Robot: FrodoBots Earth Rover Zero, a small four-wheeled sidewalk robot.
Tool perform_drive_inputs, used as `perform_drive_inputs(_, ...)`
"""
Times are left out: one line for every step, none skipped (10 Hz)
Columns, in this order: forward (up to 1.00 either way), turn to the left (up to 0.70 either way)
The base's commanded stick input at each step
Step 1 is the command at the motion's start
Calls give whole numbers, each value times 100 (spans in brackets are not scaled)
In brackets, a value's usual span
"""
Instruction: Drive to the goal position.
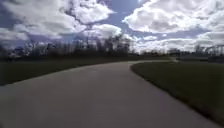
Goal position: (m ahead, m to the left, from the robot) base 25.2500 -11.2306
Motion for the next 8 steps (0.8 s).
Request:
perform_drive_inputs(100, 0)
perform_drive_inputs(100, 0)
perform_drive_inputs(100, 0)
perform_drive_inputs(100, 0)
perform_drive_inputs(100, -6)
perform_drive_inputs(100, -27)
perform_drive_inputs(100, -21)
perform_drive_inputs(100, 0)
